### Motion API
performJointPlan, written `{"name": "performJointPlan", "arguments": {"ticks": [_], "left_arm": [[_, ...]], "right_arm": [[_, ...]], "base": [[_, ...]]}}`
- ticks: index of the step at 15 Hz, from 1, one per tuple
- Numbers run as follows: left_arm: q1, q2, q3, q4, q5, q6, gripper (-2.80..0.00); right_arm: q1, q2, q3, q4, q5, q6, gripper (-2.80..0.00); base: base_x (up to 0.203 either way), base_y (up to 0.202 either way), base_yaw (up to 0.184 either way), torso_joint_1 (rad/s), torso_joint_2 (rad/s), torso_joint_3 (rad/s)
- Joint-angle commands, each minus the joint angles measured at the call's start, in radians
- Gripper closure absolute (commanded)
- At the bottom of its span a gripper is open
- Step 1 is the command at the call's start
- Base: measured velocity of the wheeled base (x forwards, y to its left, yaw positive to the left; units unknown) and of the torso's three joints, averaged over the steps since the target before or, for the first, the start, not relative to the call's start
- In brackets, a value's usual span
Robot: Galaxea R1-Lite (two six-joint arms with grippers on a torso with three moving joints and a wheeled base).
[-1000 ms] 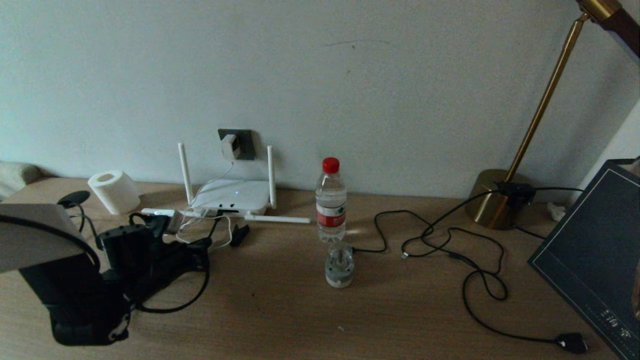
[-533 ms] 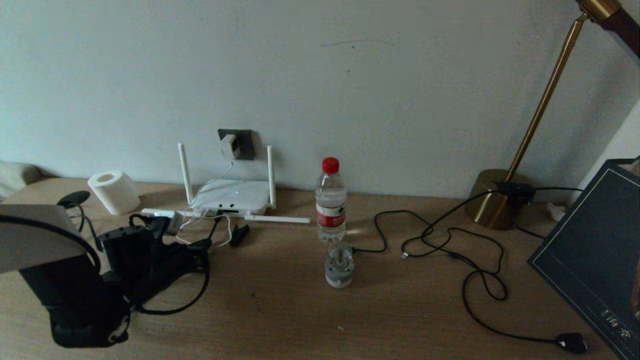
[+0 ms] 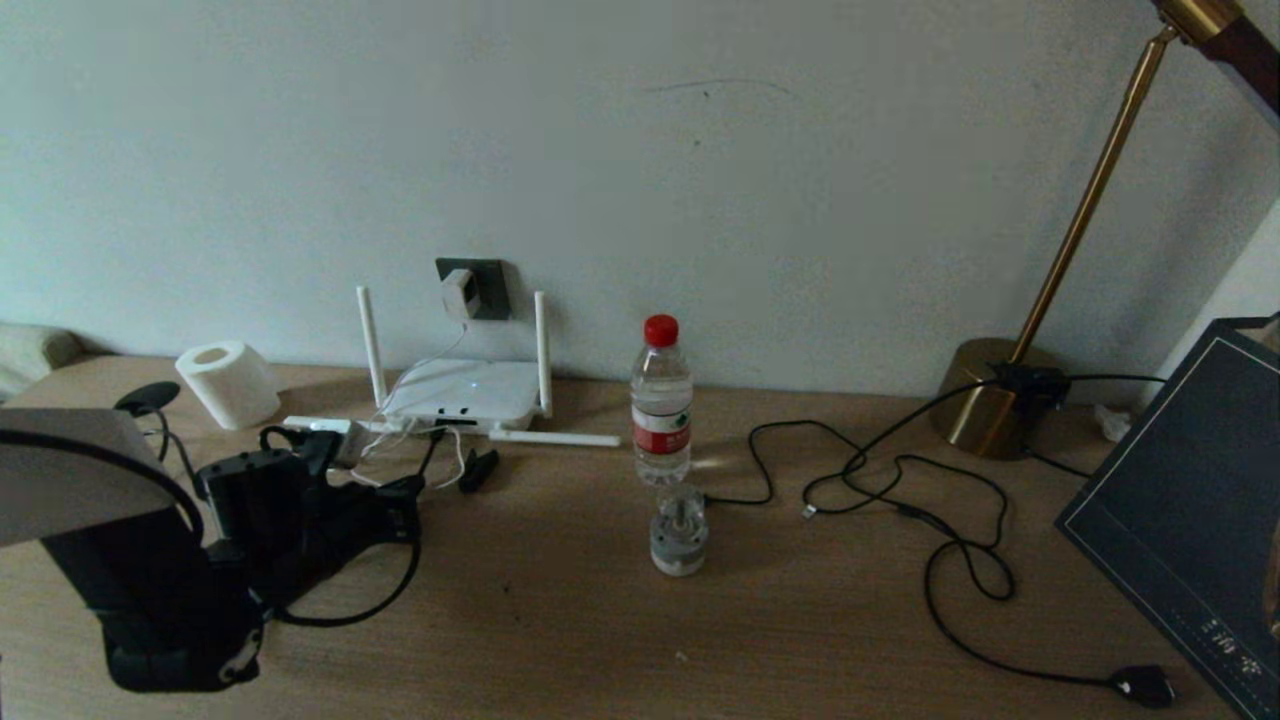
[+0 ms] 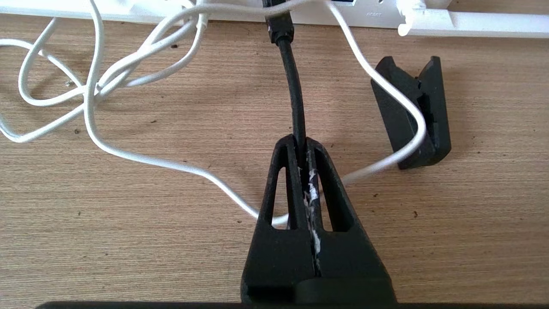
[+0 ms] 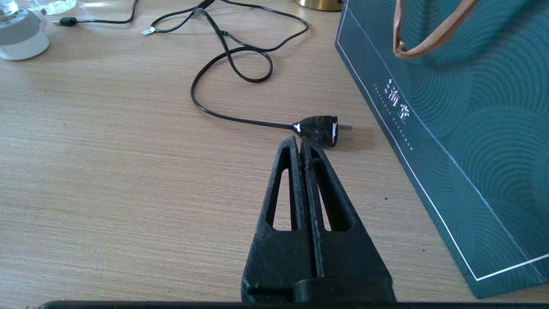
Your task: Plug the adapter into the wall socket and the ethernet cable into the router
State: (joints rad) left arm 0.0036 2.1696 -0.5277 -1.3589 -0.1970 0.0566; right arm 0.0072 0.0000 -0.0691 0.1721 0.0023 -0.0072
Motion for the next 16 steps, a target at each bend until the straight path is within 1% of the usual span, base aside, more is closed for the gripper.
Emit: {"name": "performJointPlan", "arguments": {"ticks": [1, 2, 3, 16], "left_arm": [[0.0, 0.003, -0.002, -0.008, -0.001, 0.0, 0.0], [0.001, 0.003, -0.003, -0.008, -0.001, 0.0, 0.0], [0.001, 0.004, -0.007, -0.008, -0.002, 0.0, -2.8], [0.007, 0.007, -0.038, -0.008, -0.002, 0.0, -2.8]], "right_arm": [[0.0, 0.002, 0.0, 0.001, 0.001, 0.0, 0.0], [0.0, 0.002, 0.0, 0.001, 0.001, 0.0, 0.0], [0.0, 0.002, 0.0, 0.001, 0.001, 0.0, 0.0], [0.0, 0.002, 0.0, 0.001, 0.001, 0.0, 0.0]], "base": [[0.0, 0.0, 0.0, 0.0, 0.0, 0.0], [0.0, 0.0, 0.0, 0.0, 0.0, 0.0], [0.0, 0.0, 0.0, 0.0, 0.0, 0.0], [0.0, 0.0, 0.0, 0.0, 0.0, 0.0]]}}
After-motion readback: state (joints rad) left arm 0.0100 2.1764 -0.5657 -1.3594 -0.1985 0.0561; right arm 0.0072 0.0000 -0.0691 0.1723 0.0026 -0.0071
